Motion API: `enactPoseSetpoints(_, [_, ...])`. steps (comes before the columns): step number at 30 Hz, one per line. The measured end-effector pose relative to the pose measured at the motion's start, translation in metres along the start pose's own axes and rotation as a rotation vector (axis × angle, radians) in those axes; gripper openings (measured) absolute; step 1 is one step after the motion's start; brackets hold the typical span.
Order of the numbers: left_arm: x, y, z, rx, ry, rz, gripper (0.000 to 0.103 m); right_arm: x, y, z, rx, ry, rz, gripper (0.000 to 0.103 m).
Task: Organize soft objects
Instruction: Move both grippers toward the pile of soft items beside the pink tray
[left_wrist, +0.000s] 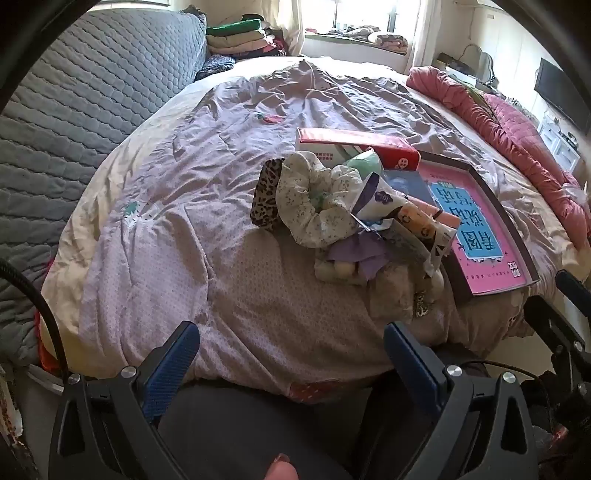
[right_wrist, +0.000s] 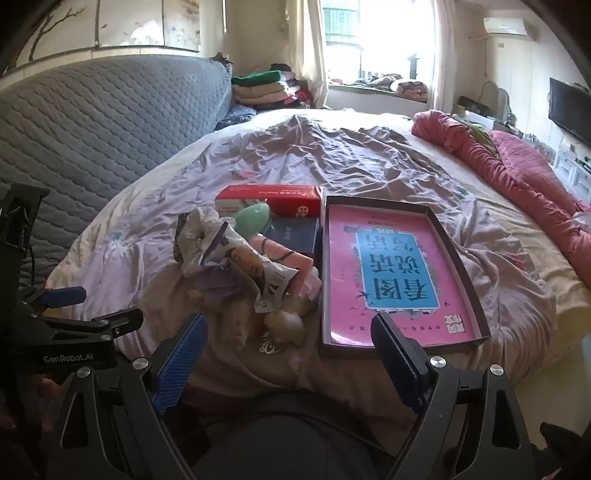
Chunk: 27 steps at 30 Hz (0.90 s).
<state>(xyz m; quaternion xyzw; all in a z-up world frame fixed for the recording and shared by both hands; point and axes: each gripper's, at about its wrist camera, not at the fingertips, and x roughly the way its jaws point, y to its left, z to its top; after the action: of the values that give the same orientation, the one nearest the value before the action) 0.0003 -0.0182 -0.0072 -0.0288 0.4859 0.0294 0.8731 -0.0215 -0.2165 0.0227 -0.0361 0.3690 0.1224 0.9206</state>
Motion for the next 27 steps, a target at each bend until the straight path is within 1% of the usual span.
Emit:
enactPoseSetpoints(8, [0.0, 0.003, 0.0, -0.011, 0.001, -0.006, 0.101, -0.001, -0.002, -0.001, 0.007, 0.001, -0.001, 0.09])
enactPoseSetpoints(18, [0.003, 0.006, 0.0, -0.031, -0.002, -0.041, 0.101, -0.001, -0.002, -0.002, -0.01, -0.009, -0.001, 0.09])
enactPoseSetpoints(23, [0.007, 0.006, -0.001, -0.038, 0.0, -0.044, 0.101, 0.007, -0.002, -0.002, -0.017, -0.005, -0.004, 0.09])
enactPoseSetpoints(27, [0.011, 0.01, -0.001, -0.052, 0.006, -0.061, 0.101, 0.013, -0.002, -0.002, -0.03, 0.007, -0.009, 0.09])
